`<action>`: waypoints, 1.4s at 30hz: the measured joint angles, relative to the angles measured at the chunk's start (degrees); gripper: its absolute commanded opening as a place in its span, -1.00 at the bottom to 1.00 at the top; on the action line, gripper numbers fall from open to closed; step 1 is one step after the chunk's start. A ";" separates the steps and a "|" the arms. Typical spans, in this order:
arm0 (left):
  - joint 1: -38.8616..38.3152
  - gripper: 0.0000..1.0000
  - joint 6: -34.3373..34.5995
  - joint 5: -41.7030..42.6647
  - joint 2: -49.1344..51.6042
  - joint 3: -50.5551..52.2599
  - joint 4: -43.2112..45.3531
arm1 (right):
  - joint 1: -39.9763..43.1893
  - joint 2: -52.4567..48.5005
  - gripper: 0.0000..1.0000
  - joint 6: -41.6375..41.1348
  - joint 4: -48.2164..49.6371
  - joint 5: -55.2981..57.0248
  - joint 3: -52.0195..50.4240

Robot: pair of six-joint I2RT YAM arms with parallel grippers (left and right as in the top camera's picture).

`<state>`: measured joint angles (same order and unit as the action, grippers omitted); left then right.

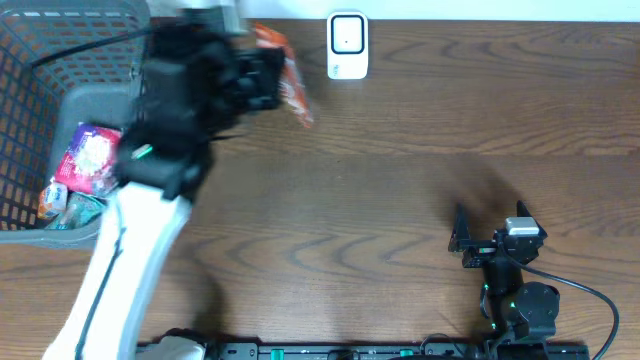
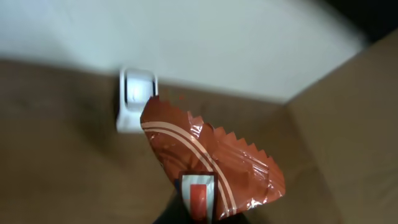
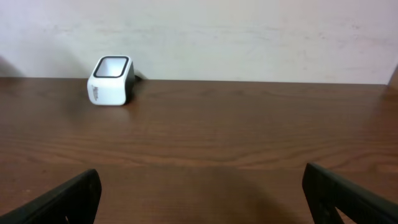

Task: Scan the item barcode
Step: 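Lift the chocolate bar out and place it on the table near the scanner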

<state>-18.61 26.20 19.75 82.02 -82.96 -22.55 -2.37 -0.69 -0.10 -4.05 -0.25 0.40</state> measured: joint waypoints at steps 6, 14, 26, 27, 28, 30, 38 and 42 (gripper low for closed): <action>-8.59 -0.86 4.42 -8.28 13.70 0.02 1.84 | 0.00 0.00 0.99 0.00 0.00 0.00 0.00; -15.37 -0.86 8.68 -13.94 26.21 0.07 9.44 | 0.00 0.00 0.98 0.00 0.00 0.00 0.00; -15.98 0.46 10.60 -16.33 33.81 0.07 9.53 | -0.02 0.00 0.99 0.00 0.00 0.00 0.00; -15.93 0.46 10.54 -16.31 33.68 0.07 10.21 | 0.00 0.00 0.99 0.00 0.00 0.00 0.00; -15.87 0.46 10.34 -16.33 33.55 0.07 10.80 | 0.00 0.00 0.98 0.00 0.00 0.00 0.00; -15.54 0.46 9.46 -16.31 32.98 0.07 11.72 | 0.00 0.00 0.98 -0.02 0.00 0.00 0.00; -9.07 0.46 0.35 -16.31 19.87 0.07 12.11 | 0.00 0.00 0.98 0.00 0.00 0.00 0.00; -1.55 0.47 -7.45 -16.48 8.24 -0.04 11.96 | -0.02 0.00 0.98 0.00 0.00 0.00 0.00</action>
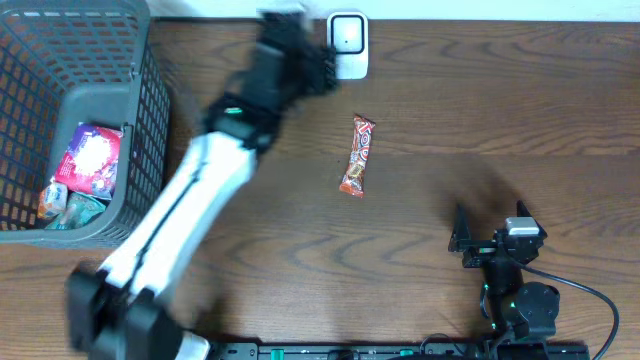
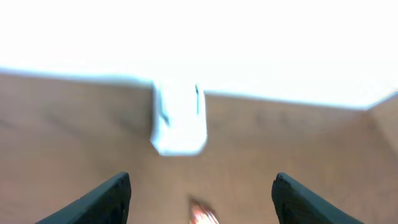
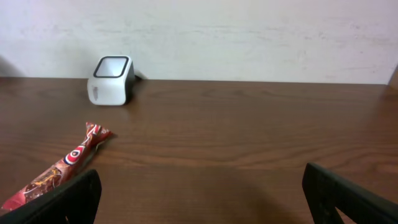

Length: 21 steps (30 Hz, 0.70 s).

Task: Scan the item barcode
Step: 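Lift the chocolate bar out and place it on the table near the scanner, then reach the left gripper into the basket and grasp the pink-purple snack bag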

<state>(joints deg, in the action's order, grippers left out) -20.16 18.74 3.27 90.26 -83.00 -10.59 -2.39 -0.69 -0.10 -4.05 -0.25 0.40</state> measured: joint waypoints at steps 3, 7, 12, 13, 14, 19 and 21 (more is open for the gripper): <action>8.20 0.47 -3.89 -0.85 -7.72 -0.20 -0.74 | 0.02 0.00 0.99 -0.02 0.00 0.00 0.00; 23.32 0.61 -6.84 -2.03 -15.17 -0.55 -3.37 | 0.00 0.00 0.99 0.00 0.00 0.00 0.00; 40.81 0.99 -11.56 -2.89 -17.62 -0.70 -13.11 | 0.00 0.00 0.99 0.00 0.00 0.00 0.00; 43.30 1.00 -12.55 -2.82 -17.25 -0.70 -15.41 | 0.02 0.00 0.99 -0.02 0.00 0.00 0.00; 45.72 1.00 -13.42 -2.97 -16.55 -0.68 -17.27 | 0.02 0.00 0.98 -0.02 0.00 0.00 0.00; 51.95 0.99 -15.82 -3.02 -11.96 -0.28 -20.70 | 0.00 0.00 0.98 0.00 0.00 0.00 0.00; 52.33 0.99 -16.87 -3.02 -9.77 -0.22 -22.73 | 0.02 0.00 0.99 0.00 0.00 0.00 0.00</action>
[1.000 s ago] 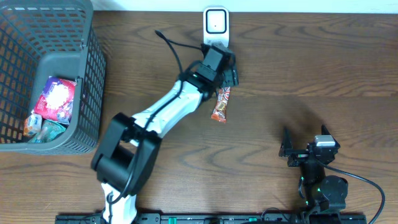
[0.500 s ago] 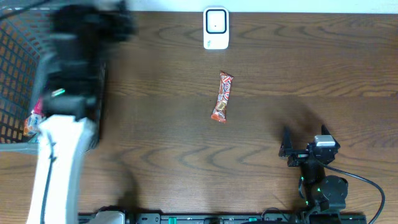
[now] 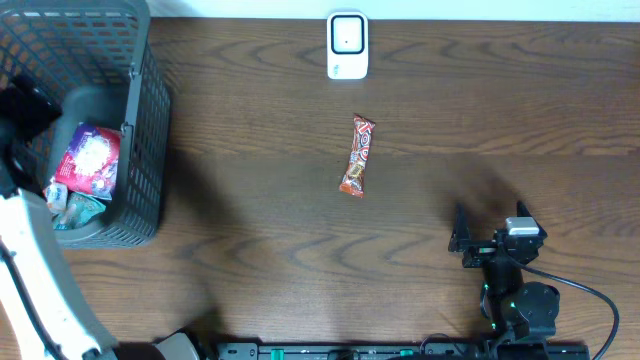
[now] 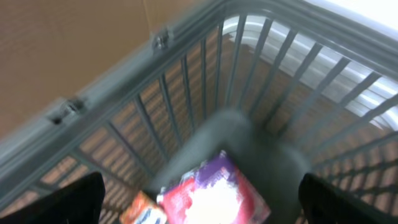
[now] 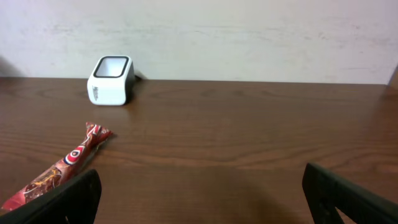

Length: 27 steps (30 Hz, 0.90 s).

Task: Scan the item barcode
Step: 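Reach the left gripper into the basket and grasp the pink-purple snack bag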

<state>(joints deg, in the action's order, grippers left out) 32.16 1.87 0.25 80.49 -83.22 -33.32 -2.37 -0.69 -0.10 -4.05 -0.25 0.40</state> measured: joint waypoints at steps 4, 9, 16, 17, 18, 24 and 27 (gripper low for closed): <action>-0.33 0.99 -2.69 0.57 5.31 0.11 -4.02 | 0.00 0.00 0.98 0.00 0.00 0.00 0.00; -1.27 0.96 -8.15 5.07 12.66 0.33 -6.73 | -0.02 0.00 0.99 0.00 0.00 0.00 0.00; -4.74 0.96 -14.58 6.03 19.23 0.33 -6.78 | -0.02 0.00 0.99 0.00 0.00 0.00 0.00; -5.20 0.96 -15.37 5.86 19.80 0.33 -6.78 | 0.00 0.00 0.99 0.00 0.00 0.00 0.00; -5.70 0.96 -15.93 5.53 20.37 0.33 -6.78 | -0.02 0.00 0.99 -0.02 0.00 0.00 0.00; -8.15 0.96 -18.82 0.22 21.97 1.79 -6.73 | 0.00 0.00 0.98 -0.02 -0.02 0.00 0.00; -8.26 0.96 -19.98 -1.20 22.18 4.31 -6.38 | -0.02 0.00 0.99 -0.02 0.00 0.00 0.00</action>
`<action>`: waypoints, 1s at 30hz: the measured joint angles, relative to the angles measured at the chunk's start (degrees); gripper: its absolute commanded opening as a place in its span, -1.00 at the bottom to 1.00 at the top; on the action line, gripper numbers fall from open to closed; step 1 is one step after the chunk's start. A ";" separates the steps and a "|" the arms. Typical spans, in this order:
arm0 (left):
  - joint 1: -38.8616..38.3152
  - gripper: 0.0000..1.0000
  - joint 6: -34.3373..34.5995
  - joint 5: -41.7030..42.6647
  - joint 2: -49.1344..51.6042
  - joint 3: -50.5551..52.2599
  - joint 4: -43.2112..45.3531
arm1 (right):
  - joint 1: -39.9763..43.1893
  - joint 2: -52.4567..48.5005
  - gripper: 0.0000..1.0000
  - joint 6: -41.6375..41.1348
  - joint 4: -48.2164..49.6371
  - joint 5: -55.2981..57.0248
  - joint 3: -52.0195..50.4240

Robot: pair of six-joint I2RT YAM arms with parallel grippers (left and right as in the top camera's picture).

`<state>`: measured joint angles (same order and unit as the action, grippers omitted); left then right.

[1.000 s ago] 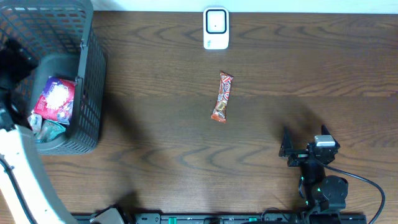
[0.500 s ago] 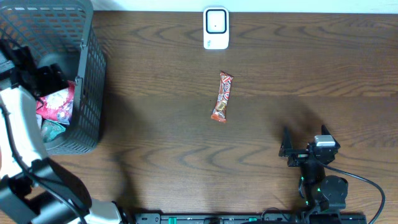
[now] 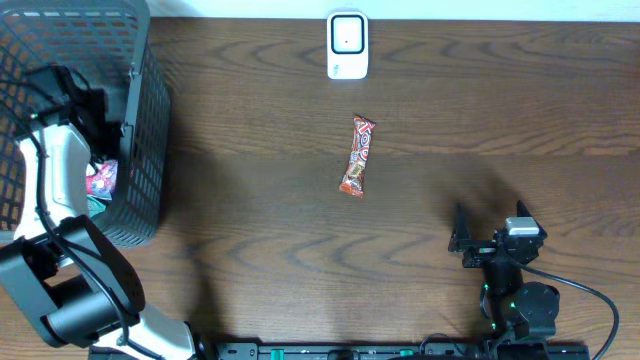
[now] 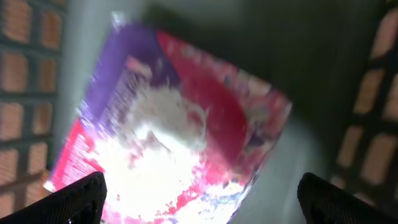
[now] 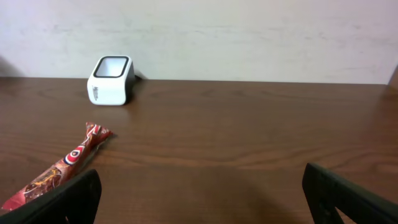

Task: Scan the item barcode
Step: 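Reach the left gripper into the basket and grasp the pink-purple snack bag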

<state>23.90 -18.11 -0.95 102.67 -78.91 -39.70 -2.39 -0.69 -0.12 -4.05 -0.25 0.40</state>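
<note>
My left gripper is open, low inside the grey basket, right above a pink and purple packet that fills the left wrist view. From overhead, the left arm covers most of that packet. A red snack bar lies on the table in front of the white scanner. Far from both, my right gripper rests open at the front right, holding nothing. It faces the scanner and the bar.
Other small packets lie in the basket under the arm. The basket's mesh walls stand close around the left gripper. A pale wall runs behind the table's far edge.
My left gripper was above the basket's left side, looking down at the packet. Now it is low inside the basket, close over that packet. The right arm and the snack bar have not moved.
My left gripper held the red snack bar up near the scanner. Then the bar lay on the table in front of the scanner and the gripper was open. Then the gripper was over the basket, and now it is down inside it.
</note>
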 measured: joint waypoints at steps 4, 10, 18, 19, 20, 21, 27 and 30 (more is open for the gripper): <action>0.00 0.96 -0.46 -0.96 0.33 3.15 0.11 | 0.02 0.00 0.99 0.02 0.00 0.00 0.00; 0.00 0.83 -1.25 -1.33 0.35 7.34 4.04 | 0.00 0.00 0.99 0.00 0.00 0.00 0.00; 0.26 -0.85 -1.86 -3.32 0.31 11.06 10.47 | 0.00 0.00 0.99 0.00 0.00 0.00 0.00; 0.26 -0.85 -1.84 -3.54 0.26 11.06 10.62 | 0.00 0.00 0.99 0.00 -0.02 0.00 0.00; 0.26 -0.86 -1.86 -3.72 0.20 11.08 10.67 | 0.00 0.00 0.98 0.02 0.00 0.00 0.00; 0.26 -0.86 -1.81 -3.85 0.17 11.08 10.67 | 0.02 0.00 0.99 0.02 0.00 0.00 0.00; 0.26 -0.86 2.21 -4.11 -1.07 10.10 10.60 | 0.00 0.00 0.99 0.00 0.00 0.00 0.00; 0.26 -0.86 6.95 -3.82 -4.15 7.43 12.33 | 0.02 0.00 0.99 0.00 0.00 0.00 0.00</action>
<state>24.16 -11.16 -4.78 98.52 -71.48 -27.38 -2.37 -0.69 -0.12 -4.05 -0.25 0.40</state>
